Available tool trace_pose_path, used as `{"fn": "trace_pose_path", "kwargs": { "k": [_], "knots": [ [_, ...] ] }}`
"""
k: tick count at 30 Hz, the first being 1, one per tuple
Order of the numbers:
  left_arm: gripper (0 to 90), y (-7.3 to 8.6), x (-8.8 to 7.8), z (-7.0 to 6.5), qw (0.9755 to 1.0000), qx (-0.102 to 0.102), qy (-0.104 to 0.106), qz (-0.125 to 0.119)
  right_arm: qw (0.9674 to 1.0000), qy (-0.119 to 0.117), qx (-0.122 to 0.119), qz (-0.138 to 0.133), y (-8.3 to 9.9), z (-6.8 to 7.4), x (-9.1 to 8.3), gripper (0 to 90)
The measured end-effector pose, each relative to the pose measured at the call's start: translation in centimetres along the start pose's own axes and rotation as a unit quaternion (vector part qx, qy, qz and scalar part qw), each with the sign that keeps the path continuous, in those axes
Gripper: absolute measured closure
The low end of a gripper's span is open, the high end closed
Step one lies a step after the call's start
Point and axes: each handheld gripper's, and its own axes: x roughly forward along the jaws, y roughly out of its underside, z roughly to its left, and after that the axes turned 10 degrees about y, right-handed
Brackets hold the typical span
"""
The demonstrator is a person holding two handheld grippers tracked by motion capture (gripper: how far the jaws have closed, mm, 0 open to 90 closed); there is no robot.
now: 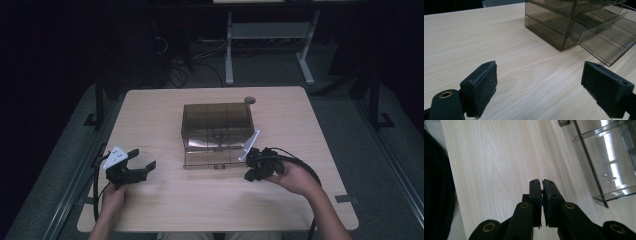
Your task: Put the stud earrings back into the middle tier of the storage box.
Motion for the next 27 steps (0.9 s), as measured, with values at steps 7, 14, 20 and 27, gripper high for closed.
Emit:
{"fn": "trace_pose_path", "kwargs": {
  "k": [7,14,20,27],
  "knots": [
    [12.8,0.0,0.0,0.0,1.0,-0.002,-0.001,0.0,1.0,0.001,0.001,-0.006,-0.7,-0.8,-0.5,85.5],
    [12.8,0.0,0.0,0.0,1.0,-0.002,-0.001,-0.001,0.9999,-0.003,0.006,-0.015,-1.4,-1.8,-0.7,85.5],
    [12.8,0.0,-0.1,0.1,1.0,-0.001,-0.001,0.0,0.9999,-0.001,0.009,-0.008,-2.3,-2.9,-0.6,85.5],
    [12.8,0.0,-0.1,0.1,1.0,-0.003,-0.001,-0.001,0.9999,0.005,0.009,-0.005,-3.1,-3.8,-0.6,85.5]
  ]
}}
